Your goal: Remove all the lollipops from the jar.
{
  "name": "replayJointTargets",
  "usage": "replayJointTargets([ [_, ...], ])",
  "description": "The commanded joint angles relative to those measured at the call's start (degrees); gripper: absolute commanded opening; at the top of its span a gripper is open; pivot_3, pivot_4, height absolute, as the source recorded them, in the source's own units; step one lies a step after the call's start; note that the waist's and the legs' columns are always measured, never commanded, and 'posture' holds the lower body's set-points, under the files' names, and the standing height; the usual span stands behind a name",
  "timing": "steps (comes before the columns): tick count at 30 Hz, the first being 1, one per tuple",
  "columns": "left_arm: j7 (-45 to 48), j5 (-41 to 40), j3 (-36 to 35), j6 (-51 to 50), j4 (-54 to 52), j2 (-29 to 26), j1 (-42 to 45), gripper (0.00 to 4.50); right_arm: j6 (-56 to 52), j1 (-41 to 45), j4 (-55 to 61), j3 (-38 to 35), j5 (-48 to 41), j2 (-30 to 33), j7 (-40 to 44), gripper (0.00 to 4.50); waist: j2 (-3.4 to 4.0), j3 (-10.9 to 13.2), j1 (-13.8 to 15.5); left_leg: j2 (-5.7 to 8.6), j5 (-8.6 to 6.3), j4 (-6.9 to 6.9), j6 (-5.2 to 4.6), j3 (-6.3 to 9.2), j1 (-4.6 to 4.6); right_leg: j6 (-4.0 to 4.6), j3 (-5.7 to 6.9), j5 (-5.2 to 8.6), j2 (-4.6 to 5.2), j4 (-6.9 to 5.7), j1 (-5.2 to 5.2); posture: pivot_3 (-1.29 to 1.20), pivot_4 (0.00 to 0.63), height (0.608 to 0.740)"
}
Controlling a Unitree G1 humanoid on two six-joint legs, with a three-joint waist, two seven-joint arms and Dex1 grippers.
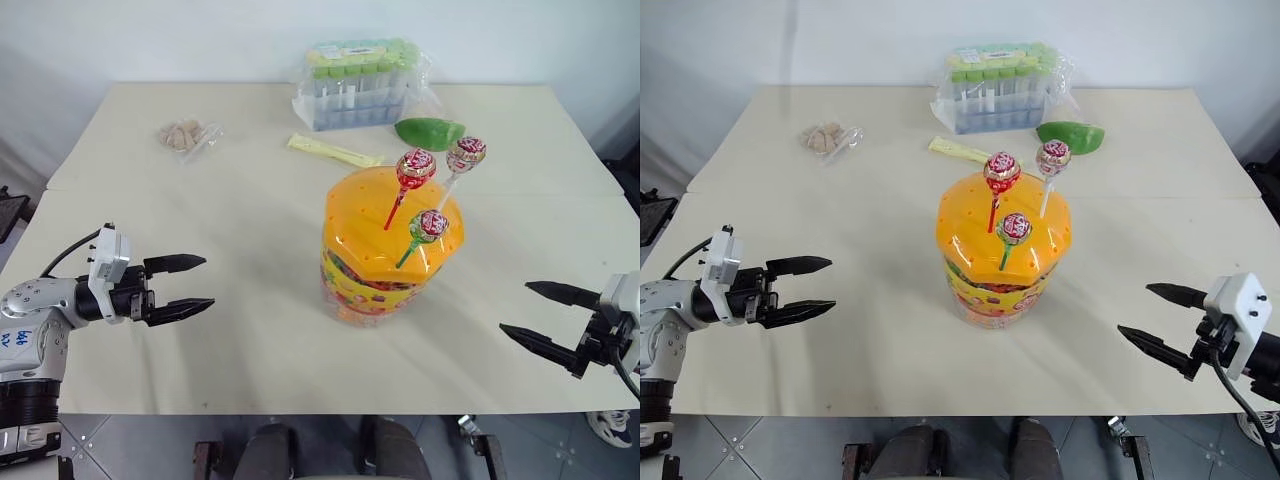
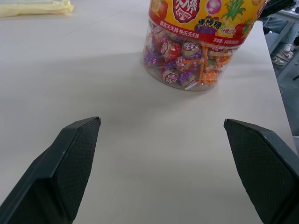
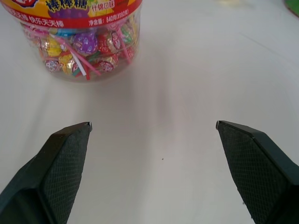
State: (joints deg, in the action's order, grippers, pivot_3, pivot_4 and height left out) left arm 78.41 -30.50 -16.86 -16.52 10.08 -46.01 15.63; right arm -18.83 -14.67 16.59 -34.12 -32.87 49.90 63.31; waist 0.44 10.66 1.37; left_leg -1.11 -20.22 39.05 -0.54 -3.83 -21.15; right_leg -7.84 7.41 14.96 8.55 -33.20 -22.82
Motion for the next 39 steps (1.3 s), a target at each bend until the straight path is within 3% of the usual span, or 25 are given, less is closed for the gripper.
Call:
replayJointTargets([
  [1,0.77,-0.72,-0.64,1.03,-0.82,-1.24,0.29,4.50,-0.18,1.12,0.44,-1.73,-1.08,1.06,0.07,4.48,0.00,0.00,0.01,0.00,0.00,0.01,0.00,0.00,0.00,0.00,0.00,0.00,0.00,-0.01,0.00,0.00,0.150,0.740],
  [12,-1.40,-1.88,-1.56,-2.15,-6.53,-4.24,1.21,4.50,-1.15,4.08,-1.55,-0.70,-1.38,2.19,1.49,4.48,0.00,0.00,0.03,0.01,0.00,0.05,0.00,-0.02,0.03,0.00,-0.06,0.00,0.00,-0.10,0.00,0.00,0.150,0.740],
  [20,1.98,-5.92,0.10,-5.86,-9.40,-7.31,10.71,4.50,-3.17,2.84,2.21,-4.85,-5.08,2.40,3.30,4.48,-0.04,0.02,0.15,0.02,0.00,0.13,0.00,-0.02,0.03,0.00,-0.08,0.00,0.01,-0.18,0.00,0.00,0.150,0.740],
  [31,4.82,-7.67,7.75,-6.48,-8.82,-1.50,27.03,4.50,-8.01,-0.40,13.22,-11.22,-13.80,-0.51,-1.89,4.48,-0.09,0.03,0.31,0.06,0.01,0.21,-0.01,-0.03,0.02,0.00,-0.10,0.00,0.00,-0.27,0.00,0.00,0.150,0.740],
  [36,8.18,-7.38,12.30,-6.55,-6.10,3.75,35.21,4.50,-8.88,-2.93,16.97,-13.87,-16.32,-2.11,-3.69,4.48,-0.13,0.05,0.34,0.07,0.02,0.34,-0.02,-0.04,0.00,0.00,-0.14,0.00,0.00,-0.33,0.01,0.00,0.150,0.740],
  [39,8.08,-6.19,14.88,-5.20,-1.70,9.57,41.17,4.50,-7.76,-3.49,17.43,-12.90,-15.66,-3.83,-5.22,4.48,-0.22,0.05,0.46,0.07,0.02,0.43,-0.02,-0.03,0.00,0.00,-0.14,0.00,0.00,-0.38,0.03,0.00,0.150,0.740],
])
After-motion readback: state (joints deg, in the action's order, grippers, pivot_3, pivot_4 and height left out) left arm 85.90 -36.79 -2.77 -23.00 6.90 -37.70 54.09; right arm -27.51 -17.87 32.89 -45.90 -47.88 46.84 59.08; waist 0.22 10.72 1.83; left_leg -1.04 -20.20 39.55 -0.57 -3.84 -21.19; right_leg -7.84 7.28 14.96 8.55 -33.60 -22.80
